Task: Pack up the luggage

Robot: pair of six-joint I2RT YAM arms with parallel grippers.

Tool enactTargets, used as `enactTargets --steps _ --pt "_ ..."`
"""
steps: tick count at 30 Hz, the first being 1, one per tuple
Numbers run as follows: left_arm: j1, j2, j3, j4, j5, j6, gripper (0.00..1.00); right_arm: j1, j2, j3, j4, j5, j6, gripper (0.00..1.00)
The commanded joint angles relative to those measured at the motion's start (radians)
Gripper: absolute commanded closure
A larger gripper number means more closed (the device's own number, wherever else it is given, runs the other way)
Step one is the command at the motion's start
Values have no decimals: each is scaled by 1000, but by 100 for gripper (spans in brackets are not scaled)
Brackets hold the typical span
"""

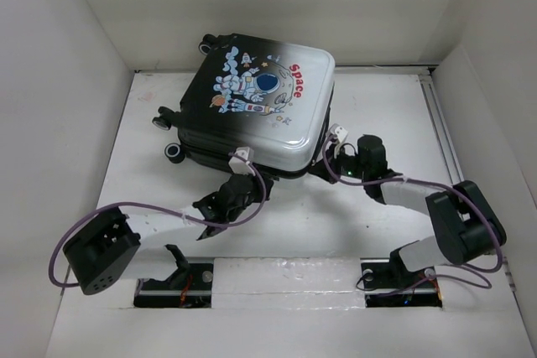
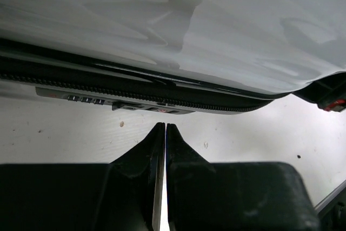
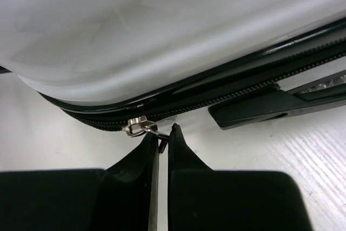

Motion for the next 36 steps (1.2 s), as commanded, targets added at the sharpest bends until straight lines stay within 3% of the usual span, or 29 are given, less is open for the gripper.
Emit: enactTargets --steps 1,6,8,17,24,28,34,36 --pt "2 25 41 58 3 12 100 26 -39 2 128 26 16 100" --pt "2 48 59 97 3 12 100 118 -180 -72 74 122 63 100" --pt "2 74 85 119 12 12 100 216 -247 -107 -47 266 91 100" --pt "2 171 174 140 21 12 100 480 -419 -152 -311 560 229 100" --pt "2 194 216 162 75 12 100 632 -280 22 -331 687 281 100" --pt "2 126 191 162 133 21 100 693 -176 138 -310 805 316 100" --pt "12 -2 142 119 136 41 100 727 -131 111 -137 939 382 100" --pt "13 -44 132 98 115 32 95 727 -131 71 -40 939 395 100"
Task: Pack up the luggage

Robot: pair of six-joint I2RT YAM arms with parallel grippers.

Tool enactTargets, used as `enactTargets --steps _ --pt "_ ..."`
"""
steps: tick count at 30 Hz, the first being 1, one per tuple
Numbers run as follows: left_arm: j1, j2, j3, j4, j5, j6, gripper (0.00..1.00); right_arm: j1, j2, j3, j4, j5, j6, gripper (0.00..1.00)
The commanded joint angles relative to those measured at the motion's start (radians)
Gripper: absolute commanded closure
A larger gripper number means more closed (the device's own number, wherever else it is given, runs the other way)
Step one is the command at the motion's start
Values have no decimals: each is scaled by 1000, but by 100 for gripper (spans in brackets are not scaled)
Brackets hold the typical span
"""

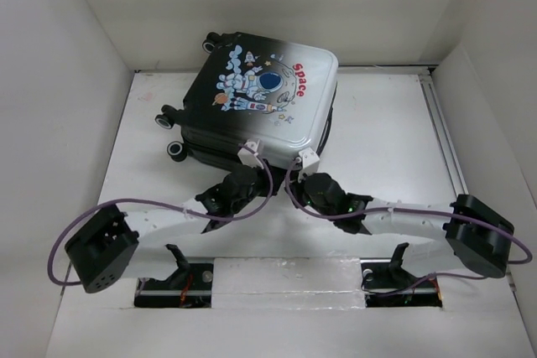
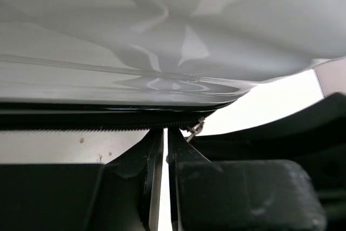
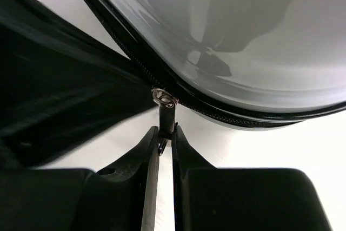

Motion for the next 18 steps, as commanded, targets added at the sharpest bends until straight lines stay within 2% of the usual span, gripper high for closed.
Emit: enactTargets --steps 1,3,7,8,9,11,12,13,15,16,17,18 --pt "12 -121 3 95 -25 3 95 51 -9 -19 262 -61 59 100" --pt "12 -208 -31 21 -130 -23 92 51 -9 -40 303 -51 59 100" --pt "12 -427 -160 -28 -331 -98 65 51 -18 -50 294 -51 50 100" --pt "12 -472 -189 -43 -361 -98 48 51 -30 -50 294 -62 41 100" --pt "21 -546 -189 -62 -435 -107 39 51 -30 -50 294 -71 41 100" --pt "52 -584 -122 -135 -531 -146 28 51 -30 -50 285 -71 30 100" --pt "120 -584 -91 -160 -551 -155 21 51 -30 -50 285 -80 30 100" --pt "170 -561 -56 -190 -551 -172 18 42 -30 -50 285 -96 21 100" --pt "300 -505 51 -221 -455 -204 12 42 -30 -50 285 -110 21 100" --pt "486 -436 87 -253 -262 -227 10 42 -30 -50 285 -110 21 100" --pt "591 -406 110 -254 -152 -282 10 42 -30 -50 285 -122 12 100" --pt "780 -373 122 -223 13 -314 10 42 -30 -50 285 -131 12 100"
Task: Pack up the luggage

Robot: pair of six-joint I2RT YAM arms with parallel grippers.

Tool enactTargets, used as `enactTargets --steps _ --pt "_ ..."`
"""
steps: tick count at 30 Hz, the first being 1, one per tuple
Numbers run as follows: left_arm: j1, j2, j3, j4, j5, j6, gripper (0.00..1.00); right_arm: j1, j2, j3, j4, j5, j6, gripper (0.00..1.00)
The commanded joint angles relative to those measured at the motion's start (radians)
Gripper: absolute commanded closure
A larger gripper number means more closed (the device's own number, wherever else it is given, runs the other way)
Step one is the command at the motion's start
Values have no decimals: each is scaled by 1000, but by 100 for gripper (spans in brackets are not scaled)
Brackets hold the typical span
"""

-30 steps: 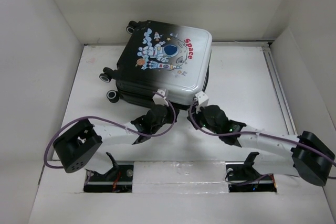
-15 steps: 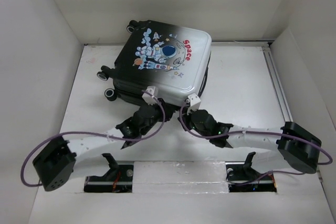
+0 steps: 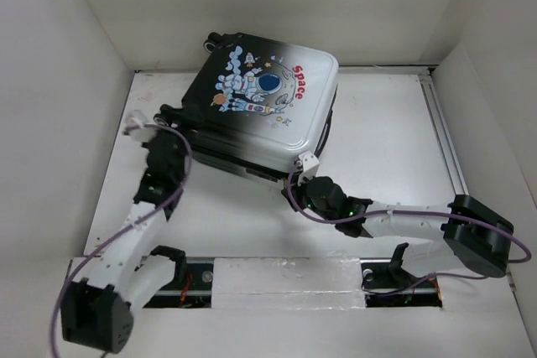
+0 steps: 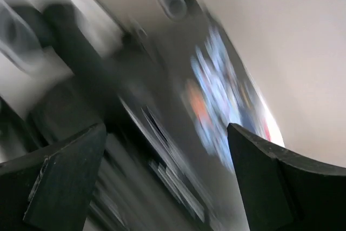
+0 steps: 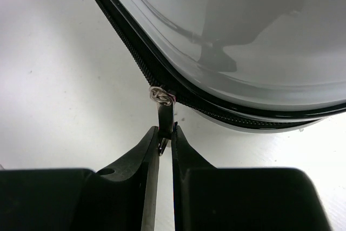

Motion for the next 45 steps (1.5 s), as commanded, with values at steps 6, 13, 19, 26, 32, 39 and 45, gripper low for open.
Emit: enactTargets --steps 6,13,19,26,32,39,45 --pt "651 105 -38 120 541 -368 5 26 -23 21 151 -139 -32 100" --pt "791 355 -2 299 749 -396 1 26 -33 21 142 -157 -52 100" --pt "791 622 167 437 941 -378 1 26 -33 1 151 -167 -52 100" --pt "738 644 180 545 930 -381 1 8 -33 1 151 -177 -52 100" --pt "716 667 144 673 949 -440 1 8 -51 1 141 -187 -52 100" --pt "716 440 -72 728 829 -479 1 -1 -42 1 141 -205 -52 100" --pt "725 227 -116 518 699 -395 1 -1 -42 1 141 -217 -52 100"
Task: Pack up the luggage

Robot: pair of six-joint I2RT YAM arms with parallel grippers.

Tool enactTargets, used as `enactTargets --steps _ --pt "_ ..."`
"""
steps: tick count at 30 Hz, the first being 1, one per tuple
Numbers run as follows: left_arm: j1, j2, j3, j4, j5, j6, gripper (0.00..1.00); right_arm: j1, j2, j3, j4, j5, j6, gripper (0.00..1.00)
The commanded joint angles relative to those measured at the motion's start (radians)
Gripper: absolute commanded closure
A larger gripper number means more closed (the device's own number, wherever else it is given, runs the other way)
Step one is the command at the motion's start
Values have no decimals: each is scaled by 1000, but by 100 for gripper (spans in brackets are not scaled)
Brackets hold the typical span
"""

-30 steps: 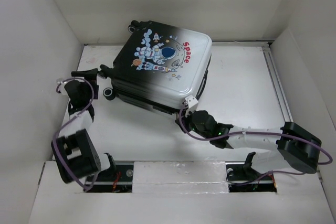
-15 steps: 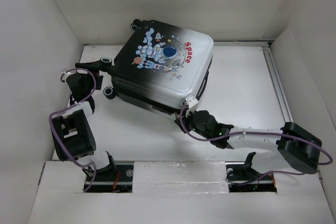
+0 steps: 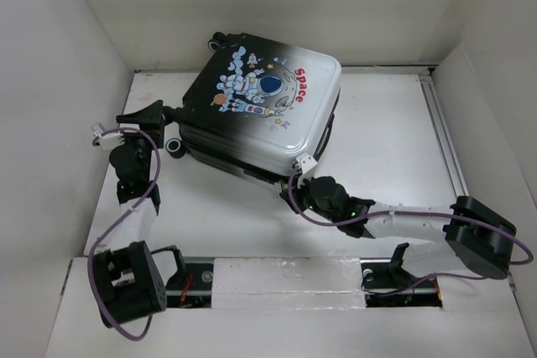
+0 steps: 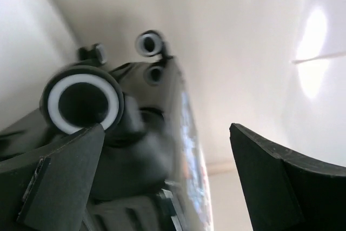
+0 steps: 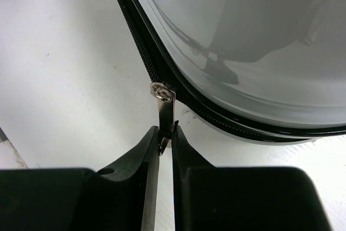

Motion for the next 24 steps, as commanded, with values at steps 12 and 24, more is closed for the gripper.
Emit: enactTargets --steps 12,24 --pt "-3 183 305 -362 70 158 1 12 -25 12 127 -108 10 100" --pt "-3 268 494 -610 -58 293 1 12 -25 12 136 -117 10 100"
